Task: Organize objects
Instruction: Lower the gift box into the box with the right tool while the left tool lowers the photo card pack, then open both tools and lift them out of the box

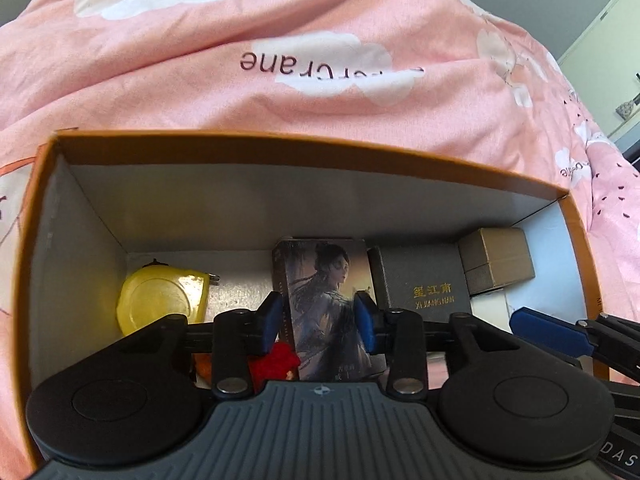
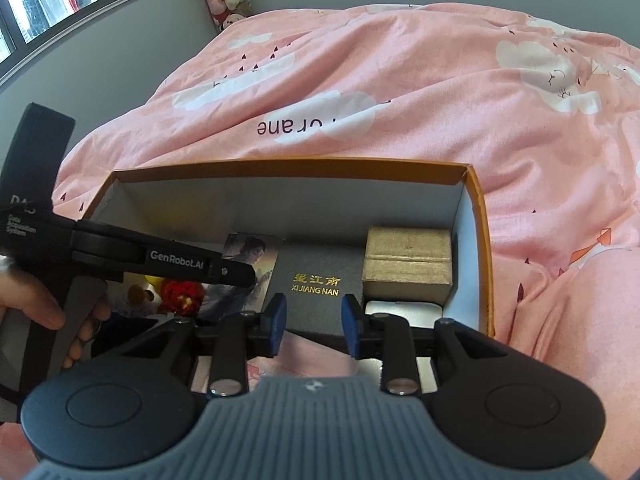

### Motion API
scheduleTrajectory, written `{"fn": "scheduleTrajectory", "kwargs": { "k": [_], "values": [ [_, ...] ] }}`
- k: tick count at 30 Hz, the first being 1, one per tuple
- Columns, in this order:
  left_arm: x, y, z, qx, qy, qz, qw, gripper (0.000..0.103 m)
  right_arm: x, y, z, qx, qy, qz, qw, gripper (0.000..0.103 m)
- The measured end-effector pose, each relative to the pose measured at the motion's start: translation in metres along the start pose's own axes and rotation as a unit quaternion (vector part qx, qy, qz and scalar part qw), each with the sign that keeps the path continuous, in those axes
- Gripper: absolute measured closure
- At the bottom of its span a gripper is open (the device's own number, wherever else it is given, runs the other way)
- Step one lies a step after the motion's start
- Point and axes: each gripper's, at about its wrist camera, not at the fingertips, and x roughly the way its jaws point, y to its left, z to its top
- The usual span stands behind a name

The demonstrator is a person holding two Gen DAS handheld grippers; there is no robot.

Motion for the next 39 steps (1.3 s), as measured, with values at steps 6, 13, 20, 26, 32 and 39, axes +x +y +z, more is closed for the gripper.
{"fn": "scheduleTrajectory", "kwargs": {
  "k": [6,13,20,26,32,39],
  "values": [
    [-0.044,-0.015,-0.017,0.035,-0.081,0.022,0.9959,0.033,-0.018,0.003,-0.002,-0.002,-0.018,-0.006,1.0,0.055],
    [-0.101,-0.042,-0.041,0.075,-0.177,0.044,0.9804,0.02,-0.052,0.02,-0.006,-0.026,-0.057,-0.009,0.998,0.037],
    [-0.151,-0.057,-0.06,0.072,-0.249,0.05,0.9646,0.017,-0.097,0.038,-0.016,-0.05,-0.1,-0.017,0.994,0.025],
    [-0.19,-0.066,-0.083,0.087,-0.333,0.082,0.9353,0.016,-0.134,0.052,-0.027,-0.06,-0.136,-0.019,0.989,0.012],
    [-0.209,-0.073,-0.108,0.104,-0.371,0.127,0.9139,0.014,-0.167,0.066,-0.04,-0.064,-0.179,-0.024,0.982,0.003],
    [-0.208,-0.065,-0.141,0.094,-0.382,0.133,0.9097,0.0,-0.189,0.076,-0.057,-0.044,-0.226,-0.032,0.972,0.001]
  ]
}}
